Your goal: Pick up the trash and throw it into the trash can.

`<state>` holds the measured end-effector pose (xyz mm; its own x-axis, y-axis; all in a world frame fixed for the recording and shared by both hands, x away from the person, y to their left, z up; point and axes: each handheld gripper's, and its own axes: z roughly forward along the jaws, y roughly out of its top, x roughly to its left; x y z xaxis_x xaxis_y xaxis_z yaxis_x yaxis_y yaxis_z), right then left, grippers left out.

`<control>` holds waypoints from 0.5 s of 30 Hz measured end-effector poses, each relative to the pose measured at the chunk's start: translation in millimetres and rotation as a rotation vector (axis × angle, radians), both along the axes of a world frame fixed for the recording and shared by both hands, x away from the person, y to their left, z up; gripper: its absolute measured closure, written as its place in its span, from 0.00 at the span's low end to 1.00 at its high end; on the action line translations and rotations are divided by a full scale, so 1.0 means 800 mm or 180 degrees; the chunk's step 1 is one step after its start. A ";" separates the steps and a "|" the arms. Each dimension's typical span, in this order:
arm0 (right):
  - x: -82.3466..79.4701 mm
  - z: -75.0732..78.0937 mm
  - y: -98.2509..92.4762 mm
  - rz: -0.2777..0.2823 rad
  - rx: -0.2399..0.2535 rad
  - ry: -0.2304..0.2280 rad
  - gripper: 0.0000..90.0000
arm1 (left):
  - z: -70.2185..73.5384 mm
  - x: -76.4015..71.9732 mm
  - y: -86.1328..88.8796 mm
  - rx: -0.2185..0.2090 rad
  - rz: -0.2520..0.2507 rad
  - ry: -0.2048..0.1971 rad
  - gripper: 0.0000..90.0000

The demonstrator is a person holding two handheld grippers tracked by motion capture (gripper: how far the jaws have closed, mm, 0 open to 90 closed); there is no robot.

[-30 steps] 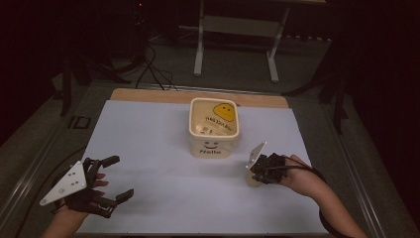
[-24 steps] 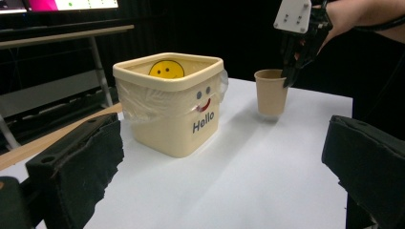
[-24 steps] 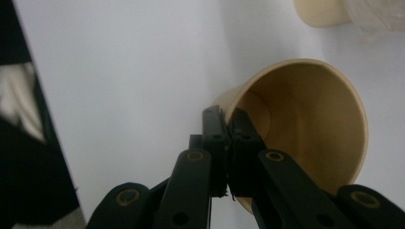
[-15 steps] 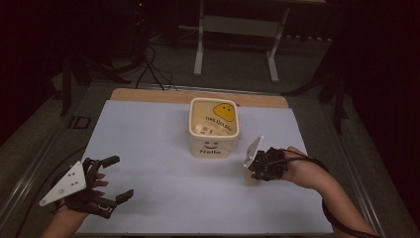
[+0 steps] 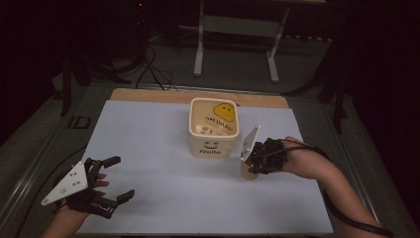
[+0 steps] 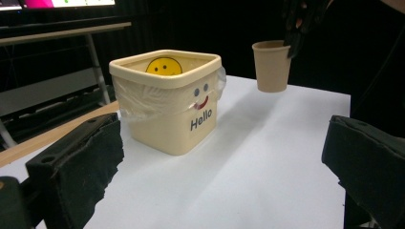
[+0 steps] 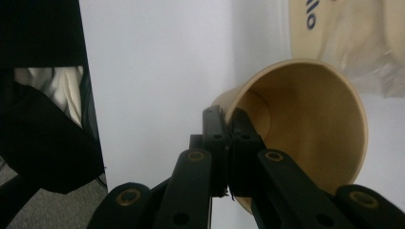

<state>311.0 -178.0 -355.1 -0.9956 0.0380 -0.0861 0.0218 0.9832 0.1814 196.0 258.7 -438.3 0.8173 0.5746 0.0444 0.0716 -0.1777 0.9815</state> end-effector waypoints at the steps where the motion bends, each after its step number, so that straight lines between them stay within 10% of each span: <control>1: 0.000 0.004 0.002 0.0003 -0.0007 0.0010 0.98 | 0.000 0.000 0.000 -0.0001 -0.0004 0.0000 0.01; 15: 0.001 0.058 0.023 0.0168 0.0054 -0.0104 0.98 | -0.001 0.000 0.001 0.0019 -0.0009 -0.0004 0.01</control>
